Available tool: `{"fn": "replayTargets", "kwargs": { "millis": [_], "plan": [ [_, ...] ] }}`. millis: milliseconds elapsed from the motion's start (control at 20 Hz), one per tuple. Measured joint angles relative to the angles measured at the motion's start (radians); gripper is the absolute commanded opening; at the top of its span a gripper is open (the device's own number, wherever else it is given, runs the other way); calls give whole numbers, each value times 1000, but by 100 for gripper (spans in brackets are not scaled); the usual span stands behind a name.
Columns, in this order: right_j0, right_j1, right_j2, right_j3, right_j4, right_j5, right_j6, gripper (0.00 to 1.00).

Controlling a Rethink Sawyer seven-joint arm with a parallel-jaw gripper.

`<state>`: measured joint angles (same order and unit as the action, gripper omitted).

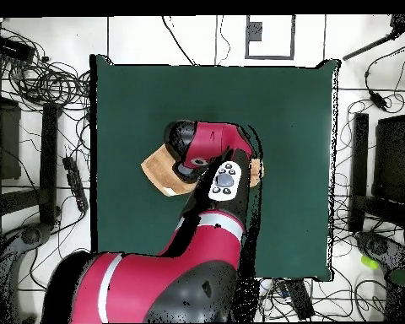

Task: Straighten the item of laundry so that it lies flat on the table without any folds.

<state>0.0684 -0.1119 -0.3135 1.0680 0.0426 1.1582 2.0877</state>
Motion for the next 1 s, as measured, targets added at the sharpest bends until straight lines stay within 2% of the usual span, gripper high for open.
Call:
{"fn": "replayTargets", "kwargs": {
  "millis": [600, 1000],
  "plan": [
    [0, -111, 1, 0, 58, 35, 0, 0],
    [0, -149, 1, -9, 79, 35, 0, 0]
  ]
}}
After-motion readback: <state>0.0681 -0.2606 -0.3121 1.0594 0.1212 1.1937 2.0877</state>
